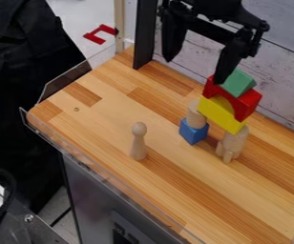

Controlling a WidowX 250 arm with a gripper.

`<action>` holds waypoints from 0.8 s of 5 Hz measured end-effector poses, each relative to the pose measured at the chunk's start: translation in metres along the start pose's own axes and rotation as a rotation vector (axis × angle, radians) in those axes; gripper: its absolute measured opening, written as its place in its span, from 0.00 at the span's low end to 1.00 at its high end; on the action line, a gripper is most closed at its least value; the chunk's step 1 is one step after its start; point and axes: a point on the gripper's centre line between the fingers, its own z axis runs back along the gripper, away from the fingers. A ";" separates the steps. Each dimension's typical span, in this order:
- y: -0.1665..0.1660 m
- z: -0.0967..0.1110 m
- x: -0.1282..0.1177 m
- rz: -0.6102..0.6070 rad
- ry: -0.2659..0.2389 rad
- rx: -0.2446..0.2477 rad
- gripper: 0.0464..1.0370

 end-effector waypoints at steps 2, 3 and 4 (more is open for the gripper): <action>-0.015 -0.014 -0.002 -0.232 -0.045 -0.145 0.96; -0.017 -0.009 0.001 -0.286 -0.081 -0.141 0.96; -0.023 -0.013 0.013 -0.328 -0.042 -0.109 0.96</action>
